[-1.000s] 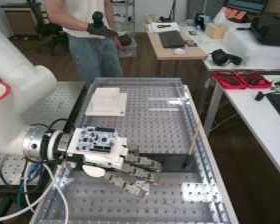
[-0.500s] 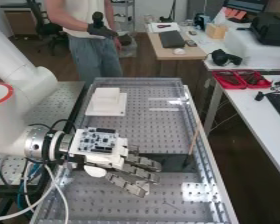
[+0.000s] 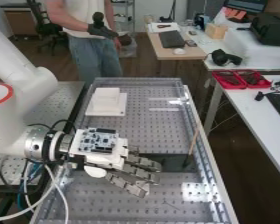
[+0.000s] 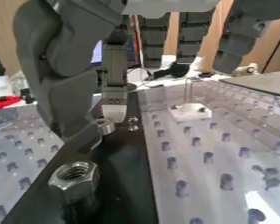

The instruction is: Grab the bearing and place it in the white container

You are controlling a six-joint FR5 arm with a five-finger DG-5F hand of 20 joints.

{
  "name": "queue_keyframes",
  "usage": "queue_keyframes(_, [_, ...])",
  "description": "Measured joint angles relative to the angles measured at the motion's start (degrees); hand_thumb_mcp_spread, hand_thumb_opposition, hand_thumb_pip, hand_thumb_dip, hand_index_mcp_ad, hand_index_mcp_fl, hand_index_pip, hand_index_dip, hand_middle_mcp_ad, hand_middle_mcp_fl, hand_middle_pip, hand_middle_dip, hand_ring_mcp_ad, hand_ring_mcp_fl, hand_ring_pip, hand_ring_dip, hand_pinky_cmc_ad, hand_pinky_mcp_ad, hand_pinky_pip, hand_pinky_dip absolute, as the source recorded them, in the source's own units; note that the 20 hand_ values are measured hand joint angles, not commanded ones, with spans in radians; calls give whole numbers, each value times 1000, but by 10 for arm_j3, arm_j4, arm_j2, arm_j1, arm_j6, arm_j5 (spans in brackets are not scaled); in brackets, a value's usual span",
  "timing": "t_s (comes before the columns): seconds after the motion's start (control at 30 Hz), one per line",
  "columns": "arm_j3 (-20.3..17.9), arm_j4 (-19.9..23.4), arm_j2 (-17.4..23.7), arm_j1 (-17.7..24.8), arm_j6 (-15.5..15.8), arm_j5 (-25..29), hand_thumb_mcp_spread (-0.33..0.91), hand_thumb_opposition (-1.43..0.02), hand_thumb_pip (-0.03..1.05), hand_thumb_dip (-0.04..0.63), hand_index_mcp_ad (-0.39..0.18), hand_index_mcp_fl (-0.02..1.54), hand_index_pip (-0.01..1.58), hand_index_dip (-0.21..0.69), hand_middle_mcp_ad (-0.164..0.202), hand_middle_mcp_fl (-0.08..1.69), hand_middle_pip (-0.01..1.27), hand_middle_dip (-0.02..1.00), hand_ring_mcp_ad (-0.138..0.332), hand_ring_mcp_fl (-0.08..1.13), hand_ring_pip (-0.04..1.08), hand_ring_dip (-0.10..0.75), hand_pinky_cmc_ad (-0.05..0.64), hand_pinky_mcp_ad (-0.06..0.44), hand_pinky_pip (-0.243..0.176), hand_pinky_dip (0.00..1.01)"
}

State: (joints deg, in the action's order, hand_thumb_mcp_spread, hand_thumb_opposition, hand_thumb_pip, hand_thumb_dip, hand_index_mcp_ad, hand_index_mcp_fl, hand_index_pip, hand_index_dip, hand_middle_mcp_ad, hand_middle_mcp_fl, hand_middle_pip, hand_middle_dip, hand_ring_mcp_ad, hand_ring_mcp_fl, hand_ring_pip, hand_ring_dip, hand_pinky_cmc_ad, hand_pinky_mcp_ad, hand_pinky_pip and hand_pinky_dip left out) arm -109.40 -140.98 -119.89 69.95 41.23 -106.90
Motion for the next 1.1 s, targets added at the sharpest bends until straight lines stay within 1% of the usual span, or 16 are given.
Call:
queue_keyframes(0.73, [6, -1, -4, -1, 9, -2, 478, -848, 517, 316, -113, 209, 1361, 293, 70, 45, 124, 204, 147, 10, 103, 72, 365, 300, -59, 190])
queue_keyframes(0.77, [6, 0, -4, -1, 9, -2, 478, -848, 517, 316, -119, 209, 1361, 293, 66, 45, 126, 204, 134, 10, 101, 72, 365, 304, -59, 190])
queue_keyframes(0.83, [6, 0, -4, 0, 10, -3, 478, -848, 517, 316, -119, 213, 1365, 288, 66, 45, 126, 204, 127, 12, 103, 72, 365, 304, -59, 190])
queue_keyframes(1.1, [7, 1, -4, 0, 11, -4, 476, -848, 513, 314, -120, 227, 1360, 279, 66, 61, 126, 202, 127, 12, 103, 72, 365, 300, -58, 190])
